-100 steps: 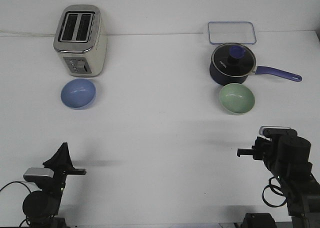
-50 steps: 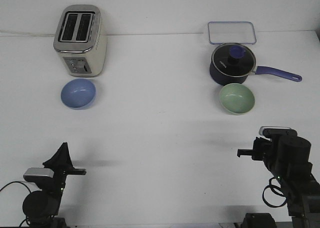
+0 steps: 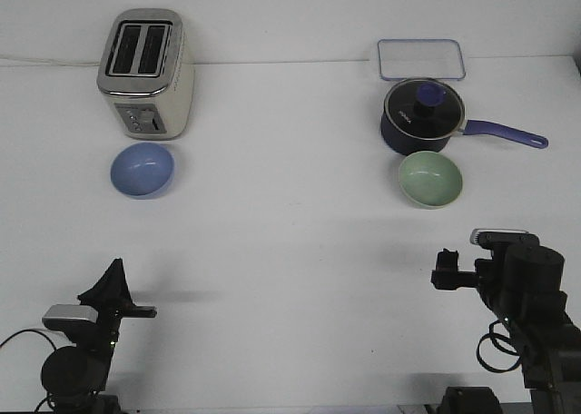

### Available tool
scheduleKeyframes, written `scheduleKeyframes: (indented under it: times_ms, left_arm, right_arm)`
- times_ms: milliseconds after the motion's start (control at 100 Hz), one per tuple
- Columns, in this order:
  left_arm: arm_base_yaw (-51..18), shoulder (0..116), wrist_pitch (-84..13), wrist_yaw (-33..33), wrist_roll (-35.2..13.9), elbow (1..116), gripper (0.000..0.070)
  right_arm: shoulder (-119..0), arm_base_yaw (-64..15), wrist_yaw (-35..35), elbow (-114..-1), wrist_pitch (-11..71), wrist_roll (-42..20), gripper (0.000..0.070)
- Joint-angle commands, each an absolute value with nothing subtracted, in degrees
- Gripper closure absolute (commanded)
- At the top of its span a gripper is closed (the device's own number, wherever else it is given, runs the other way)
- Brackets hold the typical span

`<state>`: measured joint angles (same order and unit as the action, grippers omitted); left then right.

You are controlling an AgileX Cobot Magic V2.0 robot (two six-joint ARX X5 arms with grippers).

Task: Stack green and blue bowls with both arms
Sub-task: 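Move the right gripper forward to the rim of the pale green bowl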

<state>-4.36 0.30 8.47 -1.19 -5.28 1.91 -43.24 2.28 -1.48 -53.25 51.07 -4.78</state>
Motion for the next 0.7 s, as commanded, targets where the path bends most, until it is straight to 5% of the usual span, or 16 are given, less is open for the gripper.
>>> scheduleKeyframes:
  times_ms: [0,690]
  left_arm:
    - [-4.27,0.19,9.06,-1.06,-4.78,0.84,0.0689]
    - [-4.27,0.19,9.08,-1.06,-4.78,0.84,0.0689]
  right_arm:
    - [-46.11,2.37,-1.43,-55.59,49.45,-5.26,0.0105]
    - [-90.11,10.37,-3.25,-79.90,41.91,-0.05,0.0109]
